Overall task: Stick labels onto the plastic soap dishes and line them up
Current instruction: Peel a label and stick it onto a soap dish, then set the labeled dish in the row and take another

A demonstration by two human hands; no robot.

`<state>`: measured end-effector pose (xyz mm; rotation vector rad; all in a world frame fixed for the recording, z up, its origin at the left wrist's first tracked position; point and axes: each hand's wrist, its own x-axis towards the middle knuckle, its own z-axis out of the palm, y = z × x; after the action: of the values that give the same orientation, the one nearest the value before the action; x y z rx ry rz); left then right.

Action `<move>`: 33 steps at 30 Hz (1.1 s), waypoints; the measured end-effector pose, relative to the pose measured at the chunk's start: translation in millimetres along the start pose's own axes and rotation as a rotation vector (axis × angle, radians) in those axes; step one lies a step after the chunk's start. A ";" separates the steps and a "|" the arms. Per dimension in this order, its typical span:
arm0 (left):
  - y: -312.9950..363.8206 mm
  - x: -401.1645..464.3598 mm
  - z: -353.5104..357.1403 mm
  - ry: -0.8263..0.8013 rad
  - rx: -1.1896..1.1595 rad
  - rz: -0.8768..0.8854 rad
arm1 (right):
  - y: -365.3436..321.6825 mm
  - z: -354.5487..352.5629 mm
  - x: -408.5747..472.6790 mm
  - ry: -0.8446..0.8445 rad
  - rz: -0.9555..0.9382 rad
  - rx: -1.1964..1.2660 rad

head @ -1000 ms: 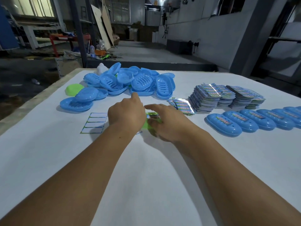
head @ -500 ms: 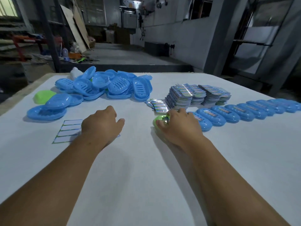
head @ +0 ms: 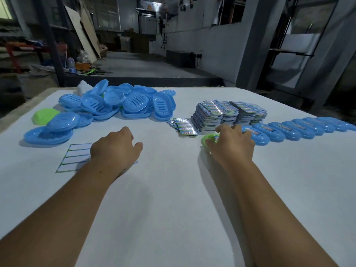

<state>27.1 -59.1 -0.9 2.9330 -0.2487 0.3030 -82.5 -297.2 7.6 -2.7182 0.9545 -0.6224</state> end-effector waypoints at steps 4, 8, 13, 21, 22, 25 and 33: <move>0.6 0.3 -0.9 -0.009 -0.005 -0.001 | 5.6 1.9 9.3 0.029 0.037 -0.021; -0.9 -0.7 -0.6 -0.013 -0.044 0.002 | -4.8 6.5 7.3 0.117 -0.057 0.018; -4.6 -1.3 -1.5 0.010 -0.111 0.014 | -45.8 18.0 -8.5 0.097 -0.340 0.129; -31.8 14.1 -19.5 0.180 -0.108 -0.115 | -111.3 31.8 -13.0 0.077 -0.688 0.190; -39.8 16.9 -21.7 0.236 -0.108 -0.148 | -116.3 33.2 -12.4 0.078 -0.702 0.201; -66.6 25.7 -22.7 0.362 -0.042 -0.240 | -125.5 38.6 -13.0 0.065 -0.735 0.219; -110.6 50.6 -5.5 0.292 0.002 -0.333 | -119.8 50.7 -17.9 0.041 -0.750 0.325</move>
<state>95.2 41.8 -2.6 2.8164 0.2773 0.6665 -6.4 -191.0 -6.0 -2.6993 -0.2019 -0.8545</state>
